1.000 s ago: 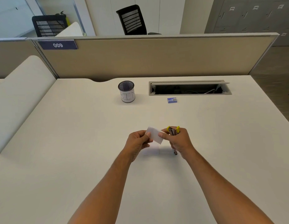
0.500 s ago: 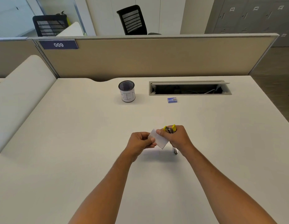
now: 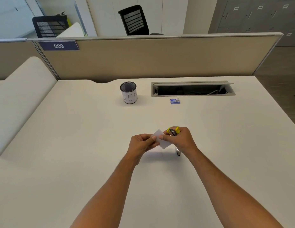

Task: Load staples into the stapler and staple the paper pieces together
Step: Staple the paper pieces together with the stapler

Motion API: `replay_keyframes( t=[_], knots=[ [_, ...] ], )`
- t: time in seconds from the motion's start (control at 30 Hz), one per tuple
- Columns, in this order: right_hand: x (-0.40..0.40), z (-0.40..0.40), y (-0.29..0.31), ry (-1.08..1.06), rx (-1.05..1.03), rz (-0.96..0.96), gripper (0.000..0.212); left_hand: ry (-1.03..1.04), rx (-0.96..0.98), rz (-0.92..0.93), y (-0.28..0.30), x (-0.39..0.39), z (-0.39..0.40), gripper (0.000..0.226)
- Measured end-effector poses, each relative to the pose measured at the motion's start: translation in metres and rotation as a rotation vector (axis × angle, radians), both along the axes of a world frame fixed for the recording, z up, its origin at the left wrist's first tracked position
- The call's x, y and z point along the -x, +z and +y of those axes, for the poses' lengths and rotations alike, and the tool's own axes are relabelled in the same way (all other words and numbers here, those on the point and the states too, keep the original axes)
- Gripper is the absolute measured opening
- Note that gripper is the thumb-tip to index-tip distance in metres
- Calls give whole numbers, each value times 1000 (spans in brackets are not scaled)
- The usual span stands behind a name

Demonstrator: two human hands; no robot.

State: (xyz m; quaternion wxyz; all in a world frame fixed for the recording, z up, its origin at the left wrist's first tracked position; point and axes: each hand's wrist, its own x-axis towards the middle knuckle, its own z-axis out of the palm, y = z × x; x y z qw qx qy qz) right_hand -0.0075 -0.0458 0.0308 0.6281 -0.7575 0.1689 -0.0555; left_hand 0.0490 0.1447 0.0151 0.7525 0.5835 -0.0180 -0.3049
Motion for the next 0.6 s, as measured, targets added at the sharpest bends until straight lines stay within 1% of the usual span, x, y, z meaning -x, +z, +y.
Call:
replay_keyframes(
  t=[0.13,0.33,0.43,0.47,0.53,0.57,0.6],
  knots=[
    [-2,-1,1,-25,34,11,21,3,-86,-28,2,1,-1,14],
    [-3,-2,0,-37,52,36,20,-49,-158,-29,5,0,1,18],
    [-3,-2,2,-26,58,57,24,-88,-170,-17,6,-1,2,19],
    [-3,-2,3,-34,54,62,30,-89,-168,-8,5,-1,3,19],
    [-1,-2,6,-89,43,62,56,-50,-143,31,4,-1,3,19],
    [-1,-2,7,-127,12,69,66,-10,-118,58,3,-2,3,18],
    [0,-3,9,-164,-47,85,70,40,-87,86,2,-2,2,17]
  ],
)
